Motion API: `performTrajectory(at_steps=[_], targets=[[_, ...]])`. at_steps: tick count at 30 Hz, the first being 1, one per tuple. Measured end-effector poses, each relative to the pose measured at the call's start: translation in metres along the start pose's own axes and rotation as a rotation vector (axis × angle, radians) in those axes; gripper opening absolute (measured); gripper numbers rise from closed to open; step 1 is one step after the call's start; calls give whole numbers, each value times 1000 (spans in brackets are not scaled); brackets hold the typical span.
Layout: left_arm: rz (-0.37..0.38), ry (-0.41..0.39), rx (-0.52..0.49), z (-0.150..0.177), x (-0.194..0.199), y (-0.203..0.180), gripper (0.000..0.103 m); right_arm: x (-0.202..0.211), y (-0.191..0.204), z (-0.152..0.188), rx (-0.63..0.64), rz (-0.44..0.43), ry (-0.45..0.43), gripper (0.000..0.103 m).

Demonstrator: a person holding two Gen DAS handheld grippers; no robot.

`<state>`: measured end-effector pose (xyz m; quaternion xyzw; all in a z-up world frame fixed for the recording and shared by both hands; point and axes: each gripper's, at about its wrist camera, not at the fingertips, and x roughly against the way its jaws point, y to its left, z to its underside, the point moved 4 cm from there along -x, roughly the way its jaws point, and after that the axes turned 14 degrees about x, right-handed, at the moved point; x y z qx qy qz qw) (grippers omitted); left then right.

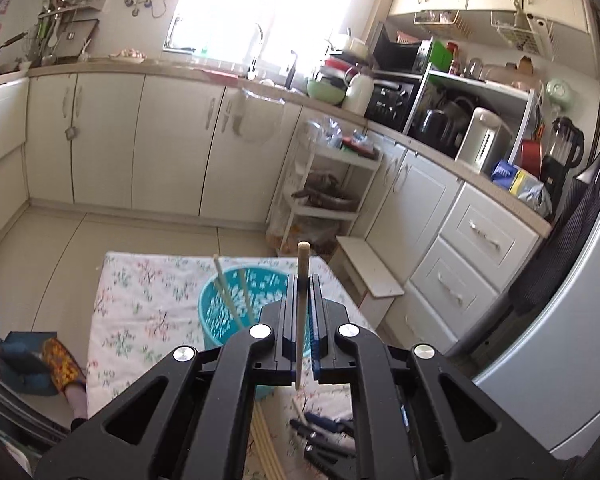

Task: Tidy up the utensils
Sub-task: 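Lift the chopstick over the basket and open the left gripper while the right gripper grasps a chopstick, then lift the chopstick with the right gripper over the teal basket and open it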

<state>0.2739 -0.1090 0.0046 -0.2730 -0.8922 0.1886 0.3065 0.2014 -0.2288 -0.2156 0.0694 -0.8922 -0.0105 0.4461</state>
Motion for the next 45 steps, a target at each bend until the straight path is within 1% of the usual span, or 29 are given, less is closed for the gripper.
performTrajectory(at_steps=[4, 9, 13, 17, 21, 23, 27, 28, 31, 32, 33, 34, 35, 36, 37, 38, 39, 40, 41, 43, 45], targets=[[11, -44, 0, -24, 7, -8, 5, 0, 1, 0, -8, -8, 1, 24], [-13, -124, -9, -52, 15, -10, 5, 0, 1, 0, -7, -13, 3, 26], [-28, -152, 8, -63, 10, -3, 5, 1, 2, 0, -6, -13, 1, 28], [-54, -139, 5, -60, -4, 4, 5, 0, 5, 0, -1, -15, 0, 30], [-92, -96, 1, -42, -30, 17, 5, -1, 7, -1, 11, -10, -2, 32], [-119, -69, 11, -31, -45, 27, 5, -1, 7, -1, 16, -8, -3, 33], [-183, 15, 2, -4, -75, 43, 5, -1, 6, -1, 19, -9, -4, 33], [-195, 30, 4, 1, -78, 48, 5, -1, 6, -1, 19, -10, -4, 33], [-217, 41, 12, 9, -77, 58, 7, -1, 7, -1, 18, -15, -4, 33], [-226, 37, 19, 12, -73, 63, 11, 0, 6, -1, 16, -17, -3, 33], [-237, 28, 26, 14, -68, 69, 20, 0, 6, 0, 12, -19, -3, 33], [-253, 12, 38, 16, -62, 76, 26, 0, 5, 0, 7, -22, -3, 33], [-266, -2, 51, 17, -56, 83, 36, 1, 4, 0, 1, -23, -3, 33], [-282, -17, 68, 19, -51, 90, 44, 2, 3, 1, -2, -23, -3, 31], [-308, -36, 93, 24, -44, 103, 47, 2, 2, 1, -5, -21, -3, 29], [-324, -41, 109, 27, -41, 111, 49, 2, 1, 1, -5, -16, -3, 28], [-346, -38, 134, 34, -38, 124, 51, 2, 1, 2, -2, -7, -2, 25], [-368, -28, 162, 44, -37, 137, 52, 2, 0, 2, 5, 8, -1, 20], [-384, -16, 180, 51, -38, 146, 53, 2, 0, 2, 15, 26, 1, 18], [-418, 28, 212, 76, -46, 167, 55, 2, 0, 3, 37, 54, 8, 10], [-445, 75, 213, 98, -57, 179, 56, 4, 0, 3, 50, 69, 17, 8]])
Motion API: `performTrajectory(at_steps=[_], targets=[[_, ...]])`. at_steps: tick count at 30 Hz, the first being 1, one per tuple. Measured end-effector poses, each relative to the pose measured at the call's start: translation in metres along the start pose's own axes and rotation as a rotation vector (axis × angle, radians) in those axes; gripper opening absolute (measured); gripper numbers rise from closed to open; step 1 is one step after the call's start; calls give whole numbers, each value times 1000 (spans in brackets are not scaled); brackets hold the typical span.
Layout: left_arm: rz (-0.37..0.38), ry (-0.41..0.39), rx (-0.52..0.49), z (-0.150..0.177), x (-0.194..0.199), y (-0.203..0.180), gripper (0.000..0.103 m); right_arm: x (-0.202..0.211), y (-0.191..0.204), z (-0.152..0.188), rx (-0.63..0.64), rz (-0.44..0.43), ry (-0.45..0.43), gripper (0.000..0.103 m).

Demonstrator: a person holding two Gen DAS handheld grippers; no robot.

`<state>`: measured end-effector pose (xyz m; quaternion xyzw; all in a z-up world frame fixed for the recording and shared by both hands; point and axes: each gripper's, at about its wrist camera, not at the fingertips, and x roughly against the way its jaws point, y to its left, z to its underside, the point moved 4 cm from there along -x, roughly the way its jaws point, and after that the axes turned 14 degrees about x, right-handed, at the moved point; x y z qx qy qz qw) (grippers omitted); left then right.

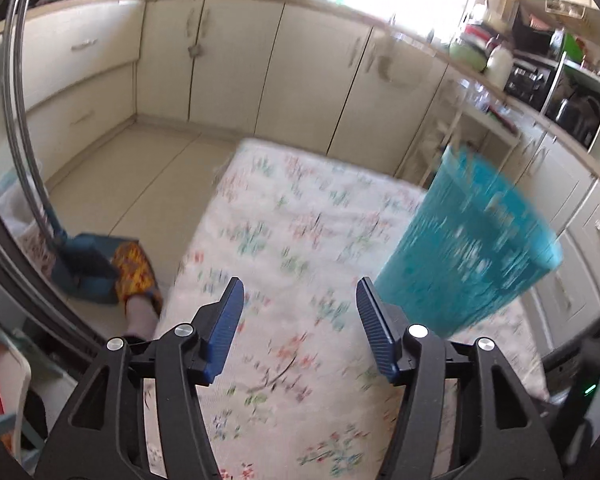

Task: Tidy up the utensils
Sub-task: 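Lift the chopstick with the right gripper over the teal basket and open it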

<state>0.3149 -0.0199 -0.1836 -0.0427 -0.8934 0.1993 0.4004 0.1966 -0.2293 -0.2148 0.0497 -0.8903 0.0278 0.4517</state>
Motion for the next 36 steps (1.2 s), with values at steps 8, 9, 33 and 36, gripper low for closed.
performTrajectory(at_steps=[8, 9, 33, 36], targets=[[-55, 65, -100, 36, -45, 0, 73, 4, 7, 6, 72, 62, 21, 8], [-58, 68, -107, 36, -47, -2, 74, 4, 9, 6, 83, 71, 21, 8], [-96, 104, -156, 46, -56, -9, 83, 31, -18, -4, -235, -233, -100, 6], [-99, 101, -158, 46, -56, -9, 83, 43, -23, -9, -261, -272, -149, 6]])
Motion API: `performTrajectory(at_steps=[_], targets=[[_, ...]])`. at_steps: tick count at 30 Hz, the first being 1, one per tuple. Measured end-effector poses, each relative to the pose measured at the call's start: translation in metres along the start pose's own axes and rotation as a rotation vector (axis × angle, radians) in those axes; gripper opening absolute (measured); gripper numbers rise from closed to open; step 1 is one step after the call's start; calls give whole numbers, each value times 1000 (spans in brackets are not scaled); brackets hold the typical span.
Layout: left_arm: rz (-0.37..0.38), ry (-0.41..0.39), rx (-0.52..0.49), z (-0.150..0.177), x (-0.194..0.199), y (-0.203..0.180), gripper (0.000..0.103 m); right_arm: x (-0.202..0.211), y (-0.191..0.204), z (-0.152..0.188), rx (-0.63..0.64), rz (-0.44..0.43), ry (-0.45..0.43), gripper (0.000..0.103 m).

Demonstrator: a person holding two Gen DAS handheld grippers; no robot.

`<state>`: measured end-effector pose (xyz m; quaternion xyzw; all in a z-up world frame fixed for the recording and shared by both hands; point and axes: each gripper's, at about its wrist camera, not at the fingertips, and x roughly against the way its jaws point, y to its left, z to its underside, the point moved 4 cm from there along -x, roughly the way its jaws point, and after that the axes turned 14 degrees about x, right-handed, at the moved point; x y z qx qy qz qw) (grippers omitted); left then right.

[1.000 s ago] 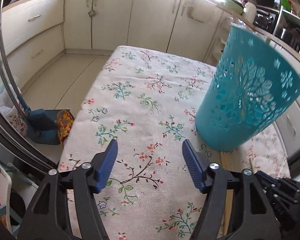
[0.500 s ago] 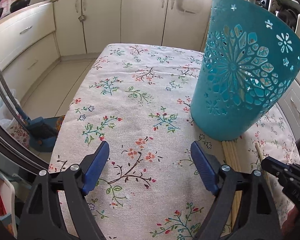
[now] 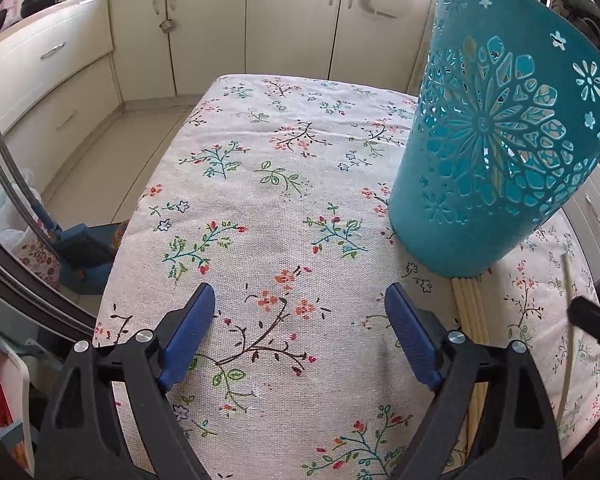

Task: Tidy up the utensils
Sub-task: 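Lift the chopstick with the right gripper over the teal basket and open it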

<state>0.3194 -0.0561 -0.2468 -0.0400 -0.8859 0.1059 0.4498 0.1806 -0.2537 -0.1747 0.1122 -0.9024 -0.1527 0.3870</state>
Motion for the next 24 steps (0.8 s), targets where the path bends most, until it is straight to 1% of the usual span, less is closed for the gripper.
performTrajectory(at_steps=[2, 6, 9, 17, 24], targets=[[-3, -1, -1, 0, 0, 0, 83, 8, 1, -7, -11, -26, -36, 6], [-6, 3, -2, 0, -1, -1, 84, 35, 9, -28, -14, -83, -143, 6], [-6, 6, -3, 0, -2, -1, 84, 50, 16, -41, -1, -99, -200, 6], [-7, 6, -3, 0, -2, -1, 84, 83, 29, -73, 38, -115, -291, 6], [-7, 6, -2, 0, -2, -1, 85, 119, 48, -114, 91, -143, -371, 6]])
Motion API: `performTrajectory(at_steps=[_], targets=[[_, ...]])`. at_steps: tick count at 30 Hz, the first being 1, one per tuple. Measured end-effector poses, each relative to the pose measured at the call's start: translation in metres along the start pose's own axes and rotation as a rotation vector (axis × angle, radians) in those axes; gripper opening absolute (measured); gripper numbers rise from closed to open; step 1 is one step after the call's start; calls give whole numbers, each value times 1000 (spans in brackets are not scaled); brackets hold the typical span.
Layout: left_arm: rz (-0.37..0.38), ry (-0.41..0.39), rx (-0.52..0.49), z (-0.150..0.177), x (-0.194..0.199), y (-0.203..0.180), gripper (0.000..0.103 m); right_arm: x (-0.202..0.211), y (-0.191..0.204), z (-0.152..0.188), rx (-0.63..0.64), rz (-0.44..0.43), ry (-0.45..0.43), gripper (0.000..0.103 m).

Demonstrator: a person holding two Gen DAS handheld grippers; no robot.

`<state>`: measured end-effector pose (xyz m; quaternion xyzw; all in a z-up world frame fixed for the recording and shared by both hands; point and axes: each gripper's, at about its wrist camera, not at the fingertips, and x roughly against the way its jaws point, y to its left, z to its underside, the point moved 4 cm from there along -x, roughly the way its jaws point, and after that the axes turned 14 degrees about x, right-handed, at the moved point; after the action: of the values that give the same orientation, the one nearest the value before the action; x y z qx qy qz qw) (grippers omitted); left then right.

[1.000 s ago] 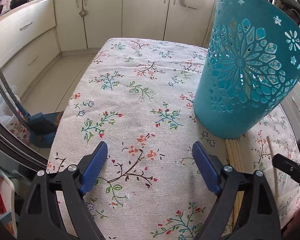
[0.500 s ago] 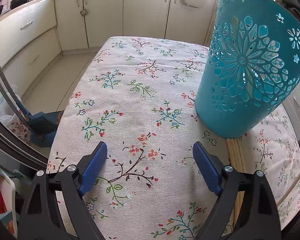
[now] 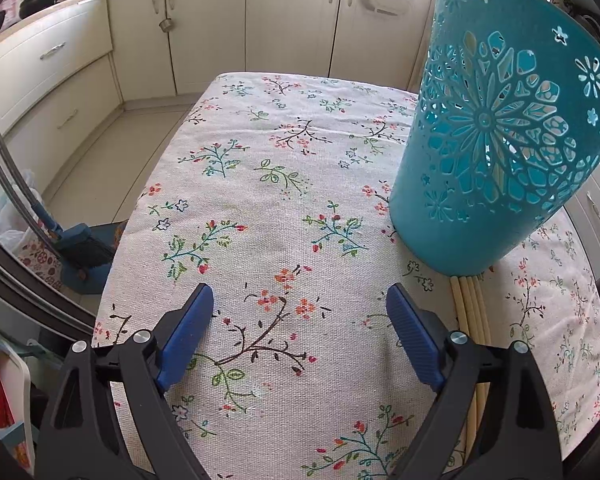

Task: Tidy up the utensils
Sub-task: 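Lift the chopstick with the right gripper over the teal basket and open it, then move both grippers back down to the chopstick bundle beside the basket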

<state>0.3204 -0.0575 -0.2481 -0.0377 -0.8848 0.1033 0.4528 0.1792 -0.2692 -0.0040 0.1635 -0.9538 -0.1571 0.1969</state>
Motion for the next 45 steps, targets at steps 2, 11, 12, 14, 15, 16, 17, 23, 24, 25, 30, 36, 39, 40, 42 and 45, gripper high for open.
performTrajectory(at_steps=[2, 11, 12, 14, 15, 16, 17, 23, 24, 25, 30, 36, 39, 40, 42, 45], targets=[[0, 0, 0, 0, 0, 0, 85, 4, 6, -15, 15, -9, -27, 6], [1, 0, 1, 0, 0, 1, 85, -9, 21, -67, 130, 78, -133, 6], [1, 0, 1, 0, 0, 1, 85, -15, 19, -64, 138, 98, -124, 6], [2, -1, 2, 0, 0, 0, 85, -33, 11, -57, 157, 145, -89, 6], [3, -1, 2, 0, 0, 0, 85, -45, 6, -50, 163, 171, -61, 6], [4, -1, 2, 0, 0, -1, 85, -53, 1, -43, 161, 183, -35, 6], [5, -1, 2, 0, 0, 0, 85, -59, -3, -38, 157, 192, -16, 6], [9, -4, 0, 0, 0, -1, 85, -87, -21, -5, 143, 242, 92, 6], [10, -5, -1, 0, 0, -2, 85, -89, -23, -1, 140, 246, 107, 6], [11, -5, -1, 0, 1, -1, 85, -90, -23, 0, 137, 249, 116, 6], [10, -4, 0, 0, 1, 0, 85, -84, -25, 6, 122, 269, 122, 12], [10, -3, 2, 0, 1, 0, 85, -47, -33, 25, 59, 321, 82, 16], [9, -4, 0, 0, 0, 1, 85, -41, -34, 61, 44, 323, 154, 16], [9, -4, 0, 0, 0, 0, 85, -45, -33, 73, 47, 317, 193, 16], [8, -4, 0, 0, 0, 0, 85, -56, -32, 103, 57, 304, 293, 16], [9, -2, 2, 0, 0, 0, 85, -81, -32, 145, 35, 272, 445, 16]])
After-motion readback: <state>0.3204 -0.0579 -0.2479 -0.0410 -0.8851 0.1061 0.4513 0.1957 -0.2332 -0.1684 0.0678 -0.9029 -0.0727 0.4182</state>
